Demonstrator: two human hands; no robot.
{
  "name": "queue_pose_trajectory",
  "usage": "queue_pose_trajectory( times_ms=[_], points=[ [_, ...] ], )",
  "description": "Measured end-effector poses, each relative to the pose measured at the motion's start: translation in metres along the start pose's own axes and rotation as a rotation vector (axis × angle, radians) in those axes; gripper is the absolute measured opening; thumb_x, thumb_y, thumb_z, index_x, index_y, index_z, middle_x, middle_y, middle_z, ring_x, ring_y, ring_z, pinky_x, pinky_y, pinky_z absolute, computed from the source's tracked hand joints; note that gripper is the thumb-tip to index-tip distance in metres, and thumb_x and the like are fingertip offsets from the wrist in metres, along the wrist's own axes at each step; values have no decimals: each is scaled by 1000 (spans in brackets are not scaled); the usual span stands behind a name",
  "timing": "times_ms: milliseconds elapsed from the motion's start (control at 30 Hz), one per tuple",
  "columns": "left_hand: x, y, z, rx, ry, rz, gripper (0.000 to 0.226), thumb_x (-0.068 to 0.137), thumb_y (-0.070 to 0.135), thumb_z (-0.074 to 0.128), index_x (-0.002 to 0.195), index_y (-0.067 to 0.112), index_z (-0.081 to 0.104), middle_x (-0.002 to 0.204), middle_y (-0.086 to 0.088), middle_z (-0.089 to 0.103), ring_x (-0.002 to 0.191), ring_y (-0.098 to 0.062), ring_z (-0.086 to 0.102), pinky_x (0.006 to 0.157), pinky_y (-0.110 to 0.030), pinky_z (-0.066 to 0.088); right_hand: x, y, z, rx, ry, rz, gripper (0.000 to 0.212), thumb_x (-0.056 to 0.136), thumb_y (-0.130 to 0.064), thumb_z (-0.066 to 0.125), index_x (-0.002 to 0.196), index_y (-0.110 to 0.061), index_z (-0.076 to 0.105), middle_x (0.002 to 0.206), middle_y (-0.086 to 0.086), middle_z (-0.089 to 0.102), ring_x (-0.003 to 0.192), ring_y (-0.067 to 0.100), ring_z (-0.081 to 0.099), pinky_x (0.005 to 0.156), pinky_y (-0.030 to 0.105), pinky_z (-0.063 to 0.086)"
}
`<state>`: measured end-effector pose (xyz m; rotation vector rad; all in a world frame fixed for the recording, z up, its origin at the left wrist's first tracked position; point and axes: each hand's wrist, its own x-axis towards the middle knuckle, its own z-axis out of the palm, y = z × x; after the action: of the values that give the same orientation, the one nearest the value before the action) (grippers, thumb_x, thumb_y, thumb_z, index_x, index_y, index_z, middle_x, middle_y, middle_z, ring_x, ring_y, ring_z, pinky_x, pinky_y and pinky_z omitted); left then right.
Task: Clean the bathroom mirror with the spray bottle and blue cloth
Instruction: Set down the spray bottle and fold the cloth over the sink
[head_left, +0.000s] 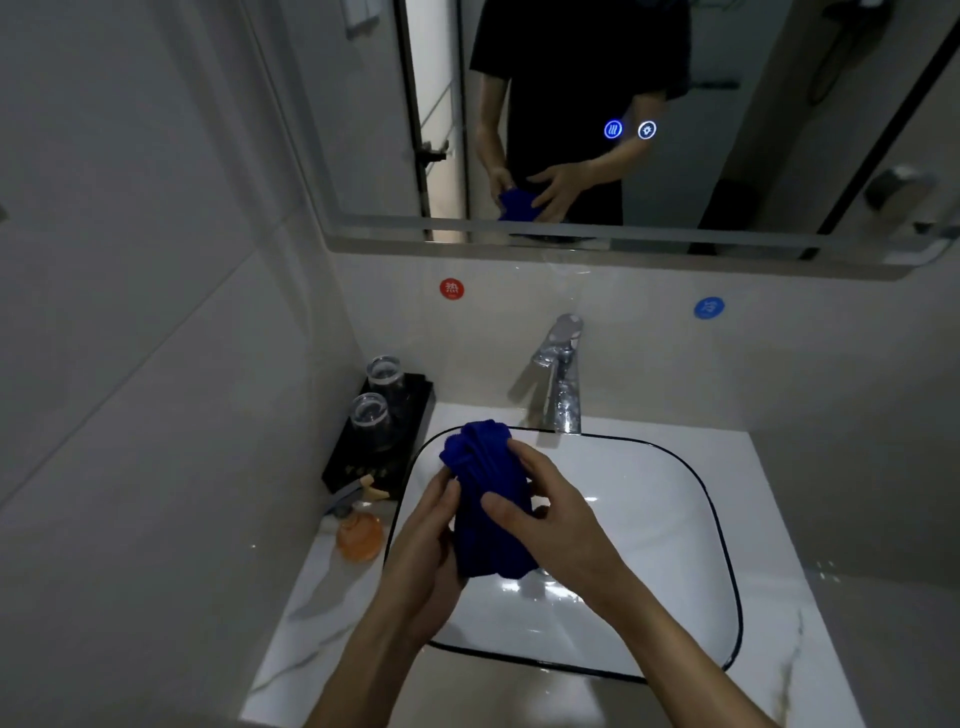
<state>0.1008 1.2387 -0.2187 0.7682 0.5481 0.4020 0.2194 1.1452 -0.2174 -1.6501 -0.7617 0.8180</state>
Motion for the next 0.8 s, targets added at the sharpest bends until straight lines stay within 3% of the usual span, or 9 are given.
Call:
queue_pose_trajectory(
  times_ms=[100,300,433,500,600,700,800],
  points=[
    [-3,-1,7,146,-9,46,34,98,22,48,126,39,58,124,4,69,111,-17,68,84,-39,58,-4,-2,-6,-46,16,-21,72,82,-33,79,142,-42,39,127,-25,56,112,-9,55,93,21,54],
    [-1,2,5,425,25,158,53,80,16,70,114,55,60,118,25,67,113,-13,65,88,-47,57,-11,-4,-32,-7,-52,7,67,86,-12,72,140,-42,45,121,-10,68,111,9,64,90,38,59],
    [0,15,2,379,19,114,56,82,12,64,130,38,53,123,8,68,109,-20,68,87,-51,57,-11,-9,-52,372,-46,177,57,91,9,50,128,-32,61,112,5,73,100,28,70,81,43,59],
    [0,21,0,328,29,67,48,85,11,58,128,33,57,118,1,71,105,-25,69,86,-52,57,-11,-6,-61,518,-33,256,48,88,5,47,119,-23,70,111,12,71,96,32,66,76,42,54],
    [4,22,-7,261,19,-59,40,94,5,48,122,28,66,119,-8,70,109,-38,66,91,-61,52,-11,9,-68,636,-75,379,41,83,-4,49,117,-10,71,118,20,68,102,35,62,81,44,51],
    [7,16,-14,169,48,-213,32,94,9,55,122,17,67,123,-15,68,108,-39,67,85,-56,55,-12,17,-74,665,-120,474,36,90,-4,52,123,-5,66,129,20,64,114,39,62,86,48,54],
    [7,14,-17,178,44,-274,44,83,9,68,126,14,62,119,-13,71,105,-35,69,81,-53,57,-15,13,-80,518,-226,404,42,91,5,57,129,-14,63,124,18,67,106,40,65,84,52,56]
  ],
)
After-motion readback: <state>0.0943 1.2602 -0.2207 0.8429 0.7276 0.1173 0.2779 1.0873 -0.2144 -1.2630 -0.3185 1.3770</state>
